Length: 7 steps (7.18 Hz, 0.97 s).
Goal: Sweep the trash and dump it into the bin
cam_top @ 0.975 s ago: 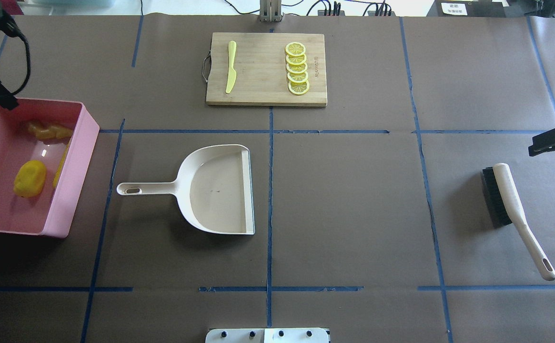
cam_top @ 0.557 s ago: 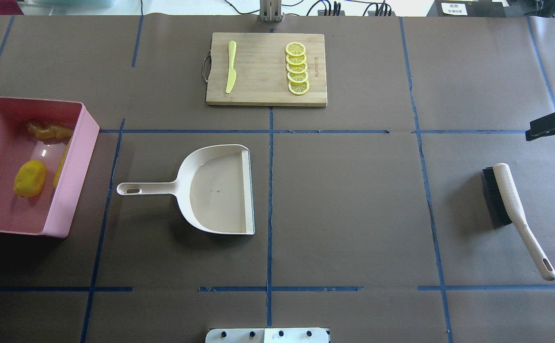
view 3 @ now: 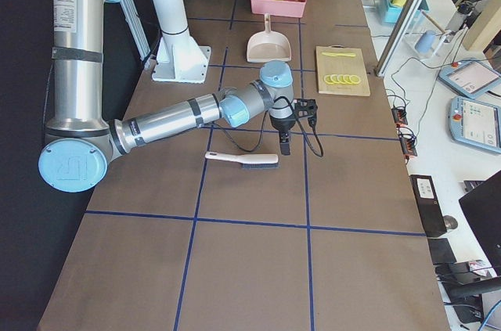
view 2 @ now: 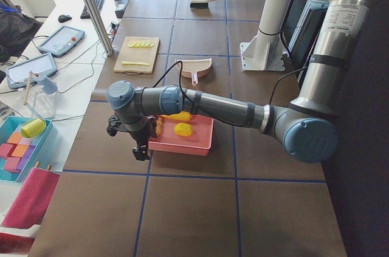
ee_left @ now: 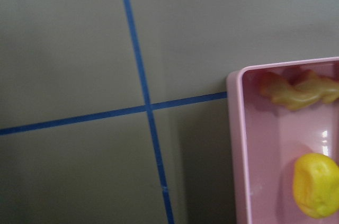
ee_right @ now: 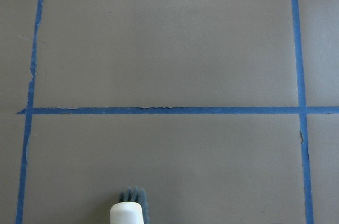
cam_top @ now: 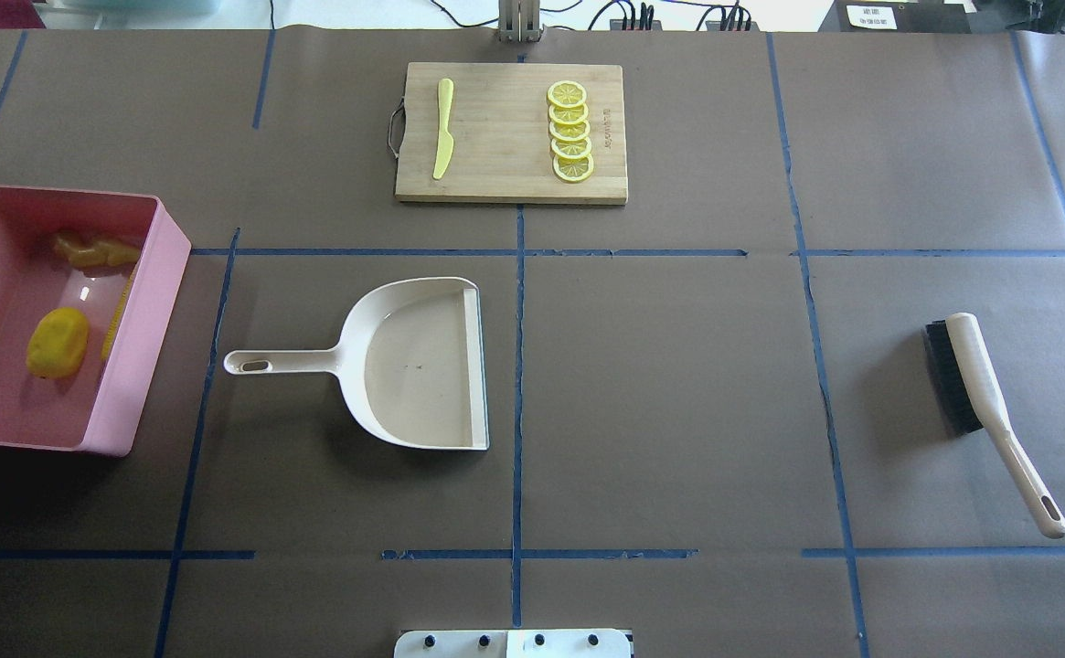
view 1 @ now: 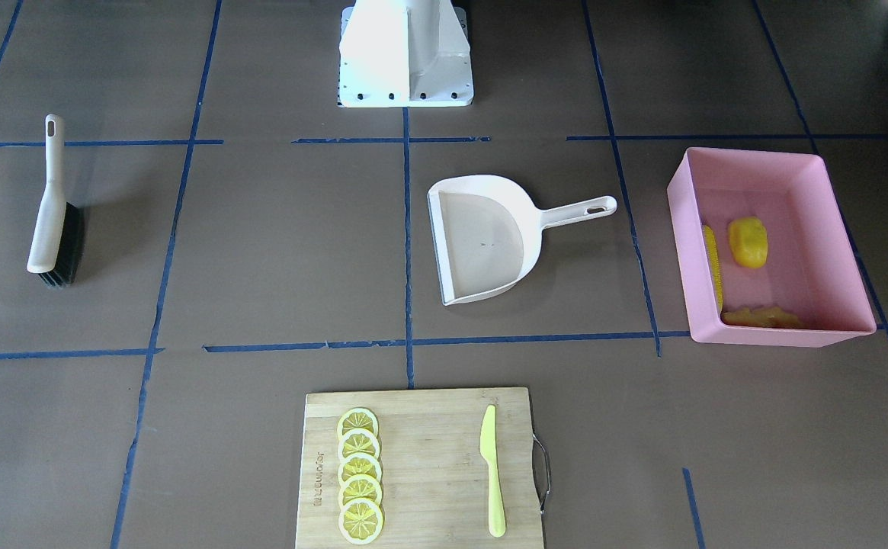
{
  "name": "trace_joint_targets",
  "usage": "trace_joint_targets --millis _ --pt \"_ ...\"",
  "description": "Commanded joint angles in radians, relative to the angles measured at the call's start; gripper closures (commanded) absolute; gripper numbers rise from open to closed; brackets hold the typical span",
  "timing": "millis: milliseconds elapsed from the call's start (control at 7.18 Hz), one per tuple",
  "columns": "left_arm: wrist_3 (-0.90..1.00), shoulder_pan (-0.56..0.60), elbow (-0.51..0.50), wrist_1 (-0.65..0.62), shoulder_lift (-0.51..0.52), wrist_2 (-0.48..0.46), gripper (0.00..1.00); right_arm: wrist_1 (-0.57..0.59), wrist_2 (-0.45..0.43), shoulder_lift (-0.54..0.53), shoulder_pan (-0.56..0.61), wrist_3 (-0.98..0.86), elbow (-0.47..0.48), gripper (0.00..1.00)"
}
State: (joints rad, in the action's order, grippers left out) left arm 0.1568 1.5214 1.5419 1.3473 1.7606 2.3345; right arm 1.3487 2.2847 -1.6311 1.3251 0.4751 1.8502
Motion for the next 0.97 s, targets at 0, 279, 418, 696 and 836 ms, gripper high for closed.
trace_joint_targets --millis 0,279,418,696,836 --pt "-0.020 0.002 -0.006 0.121 -0.090 -0.001 0.00 0.000 0.105 0.032 0.113 -0.178 -0.169 0.00" --pt "-0.017 0.002 -0.020 0.125 -0.113 0.000 0.00 0.000 0.157 0.030 0.169 -0.269 -0.264 0.00" --pt "-0.023 0.005 -0.019 0.125 -0.115 0.000 0.00 -0.002 0.157 0.019 0.175 -0.273 -0.276 0.00" --pt "-0.022 0.006 -0.020 0.125 -0.115 0.000 0.00 0.004 0.148 0.010 0.219 -0.343 -0.327 0.00" --pt "-0.020 0.006 -0.019 0.125 -0.115 0.002 0.00 0.082 0.148 0.013 0.258 -0.352 -0.315 0.00"
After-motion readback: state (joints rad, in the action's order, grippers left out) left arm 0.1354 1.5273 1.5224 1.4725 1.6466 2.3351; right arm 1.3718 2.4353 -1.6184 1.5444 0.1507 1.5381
